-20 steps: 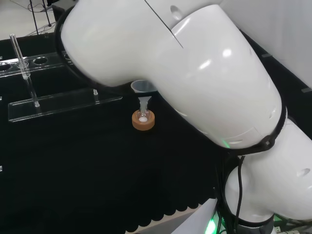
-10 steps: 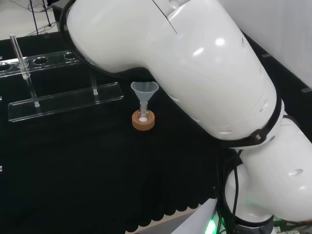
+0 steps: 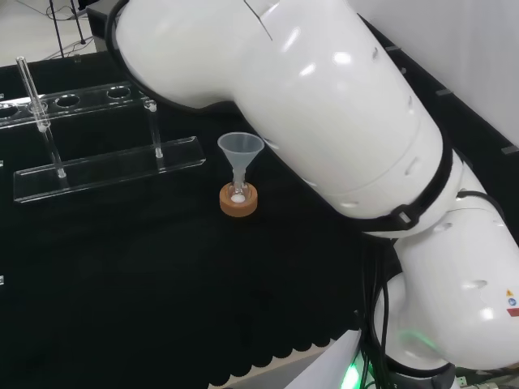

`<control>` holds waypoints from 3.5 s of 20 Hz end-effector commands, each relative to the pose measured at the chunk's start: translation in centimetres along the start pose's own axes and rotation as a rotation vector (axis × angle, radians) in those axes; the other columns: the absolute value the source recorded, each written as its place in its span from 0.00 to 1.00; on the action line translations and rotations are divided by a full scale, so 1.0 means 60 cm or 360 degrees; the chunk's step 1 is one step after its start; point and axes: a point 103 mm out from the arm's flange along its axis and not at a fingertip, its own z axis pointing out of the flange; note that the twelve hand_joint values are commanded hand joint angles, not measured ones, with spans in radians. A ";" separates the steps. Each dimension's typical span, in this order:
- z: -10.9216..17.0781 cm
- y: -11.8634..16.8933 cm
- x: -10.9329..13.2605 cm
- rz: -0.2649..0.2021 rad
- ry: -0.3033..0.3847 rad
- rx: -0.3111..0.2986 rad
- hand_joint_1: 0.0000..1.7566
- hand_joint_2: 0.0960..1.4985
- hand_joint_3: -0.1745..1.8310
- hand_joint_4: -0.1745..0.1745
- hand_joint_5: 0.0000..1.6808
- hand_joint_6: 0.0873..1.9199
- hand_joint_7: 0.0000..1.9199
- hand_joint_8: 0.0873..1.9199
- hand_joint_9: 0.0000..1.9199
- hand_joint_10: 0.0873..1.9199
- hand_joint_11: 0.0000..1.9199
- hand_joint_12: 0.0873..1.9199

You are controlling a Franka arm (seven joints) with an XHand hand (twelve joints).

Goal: Put the weighing funnel back on the table.

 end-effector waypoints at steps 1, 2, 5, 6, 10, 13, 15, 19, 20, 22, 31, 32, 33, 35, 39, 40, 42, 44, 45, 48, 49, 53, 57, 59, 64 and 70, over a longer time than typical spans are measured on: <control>0.030 0.061 0.012 -0.0075 0.0041 -0.0034 0.62 0.41 0.47 1.00 0.67 0.48 0.37 0.32 0.53 0.16 0.36 0.56; 0.037 0.067 0.014 -0.0086 0.0044 -0.0023 0.62 0.41 0.47 1.00 0.67 0.48 0.37 0.32 0.53 0.16 0.36 0.56; 0.060 0.084 0.019 -0.0107 0.0082 0.0004 0.62 0.41 0.47 1.00 0.67 0.48 0.37 0.32 0.53 0.16 0.36 0.56; 0.068 0.090 0.021 -0.0113 0.0096 0.0012 0.62 0.41 0.47 1.00 0.67 0.48 0.37 0.32 0.53 0.16 0.37 0.56; 0.097 0.110 0.027 -0.0135 0.0184 0.0033 0.62 0.41 0.47 1.00 0.67 0.49 0.37 0.32 0.53 0.16 0.37 0.56; 0.114 0.122 0.033 -0.0148 0.0222 0.0037 0.62 0.41 0.47 1.00 0.67 0.49 0.37 0.32 0.53 0.16 0.37 0.56; 0.124 0.129 0.037 -0.0162 0.0250 0.0030 0.62 0.41 0.47 1.00 0.67 0.49 0.37 0.32 0.53 0.16 0.37 0.56; 0.145 0.144 0.047 -0.0184 0.0270 0.0027 0.62 0.41 0.47 1.00 0.67 0.49 0.37 0.32 0.53 0.16 0.37 0.56; 0.150 0.147 0.049 -0.0188 0.0271 0.0029 0.62 0.41 0.47 1.00 0.67 0.49 0.37 0.32 0.53 0.16 0.37 0.56; 0.158 0.153 0.052 -0.0188 0.0267 0.0029 0.62 0.41 0.47 1.00 0.67 0.49 0.37 0.32 0.53 0.16 0.37 0.56; 0.175 0.168 0.057 -0.0179 0.0275 -0.0011 0.62 0.41 0.47 1.00 0.67 0.49 0.37 0.32 0.53 0.16 0.38 0.56; 0.177 0.168 0.059 -0.0176 0.0259 -0.0033 0.62 0.41 0.47 1.00 0.67 0.49 0.37 0.32 0.53 0.16 0.38 0.56; 0.179 0.169 0.061 -0.0175 0.0252 -0.0044 0.62 0.41 0.47 1.00 0.67 0.49 0.37 0.32 0.53 0.16 0.38 0.56; 0.181 0.170 0.063 -0.0171 0.0236 -0.0042 0.62 0.41 0.47 1.00 0.67 0.49 0.37 0.32 0.53 0.16 0.38 0.56; 0.185 0.177 0.064 -0.0169 0.0235 -0.0031 0.62 0.41 0.47 1.00 0.67 0.49 0.37 0.32 0.53 0.16 0.38 0.56; 0.186 0.179 0.065 -0.0170 0.0232 -0.0027 0.62 0.41 0.47 1.00 0.67 0.49 0.37 0.32 0.53 0.16 0.39 0.56; 0.188 0.184 0.066 -0.0172 0.0228 -0.0020 0.62 0.41 0.47 1.00 0.67 0.49 0.37 0.32 0.53 0.16 0.39 0.56; 0.189 0.189 0.067 -0.0171 0.0225 -0.0018 0.62 0.41 0.47 1.00 0.67 0.49 0.37 0.32 0.53 0.16 0.39 0.56; 0.189 0.191 0.068 -0.0171 0.0222 -0.0017 0.62 0.41 0.47 1.00 0.67 0.49 0.37 0.32 0.53 0.16 0.39 0.56; 0.192 0.195 0.069 -0.0162 0.0228 -0.0011 0.62 0.41 0.47 1.00 0.67 0.49 0.37 0.32 0.53 0.16 0.39 0.56; 0.194 0.196 0.070 -0.0162 0.0225 -0.0006 0.62 0.41 0.47 1.00 0.67 0.49 0.37 0.32 0.53 0.16 0.39 0.56; 0.199 0.199 0.070 -0.0161 0.0233 -0.0007 0.62 0.41 0.47 1.00 0.67 0.49 0.37 0.32 0.53 0.16 0.39 0.56; 0.201 0.201 0.070 -0.0159 0.0222 0.0000 0.62 0.41 0.47 1.00 0.67 0.49 0.37 0.33 0.53 0.16 0.39 0.56; 0.201 0.203 0.070 -0.0155 0.0215 0.0009 0.62 0.41 0.47 1.00 0.67 0.49 0.37 0.33 0.53 0.16 0.39 0.55; 0.202 0.207 0.076 -0.0155 0.0198 0.0026 0.62 0.41 0.47 1.00 0.67 0.49 0.37 0.33 0.53 0.16 0.39 0.55; 0.201 0.209 0.080 -0.0148 0.0190 0.0035 0.62 0.41 0.47 1.00 0.67 0.49 0.37 0.33 0.53 0.16 0.39 0.55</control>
